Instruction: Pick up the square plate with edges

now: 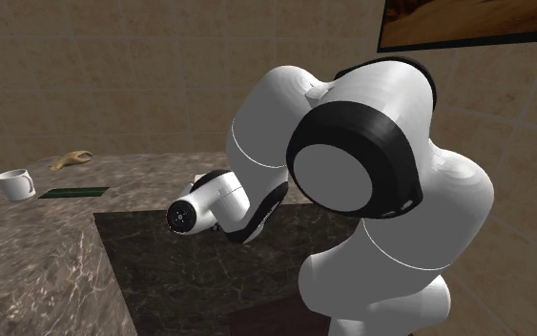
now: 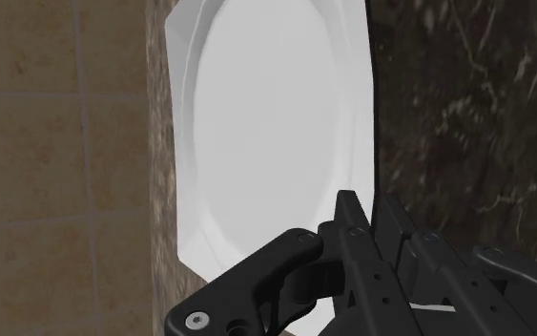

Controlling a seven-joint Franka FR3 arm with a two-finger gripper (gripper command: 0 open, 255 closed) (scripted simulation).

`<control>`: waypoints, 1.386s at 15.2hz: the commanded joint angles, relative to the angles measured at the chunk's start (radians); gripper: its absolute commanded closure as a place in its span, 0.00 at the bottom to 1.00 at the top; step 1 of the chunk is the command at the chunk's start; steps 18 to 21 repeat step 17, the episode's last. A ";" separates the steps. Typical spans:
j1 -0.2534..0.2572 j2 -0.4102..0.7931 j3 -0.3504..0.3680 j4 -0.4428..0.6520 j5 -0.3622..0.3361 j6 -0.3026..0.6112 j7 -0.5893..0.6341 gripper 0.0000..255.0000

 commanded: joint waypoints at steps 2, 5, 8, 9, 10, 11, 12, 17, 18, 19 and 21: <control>0.027 -0.032 -0.035 -0.003 0.047 0.019 -0.048 1.00; 0.069 -0.073 -0.085 -0.007 0.114 0.038 -0.121 1.00; 0.110 -0.107 -0.133 -0.008 0.177 0.047 -0.193 1.00; 0.124 -0.117 -0.148 -0.008 0.197 0.048 -0.216 1.00; 0.137 -0.127 -0.163 -0.007 0.216 0.048 -0.240 1.00; 0.150 -0.136 -0.178 -0.006 0.236 0.048 -0.263 1.00; 0.163 -0.144 -0.192 -0.005 0.254 0.047 -0.285 1.00; 0.203 -0.168 -0.236 0.000 0.309 0.040 -0.354 1.00; 0.203 -0.168 -0.236 0.000 0.309 0.040 -0.354 1.00; 0.203 -0.168 -0.236 0.000 0.309 0.040 -0.354 1.00; 0.203 -0.168 -0.236 0.000 0.309 0.040 -0.354 1.00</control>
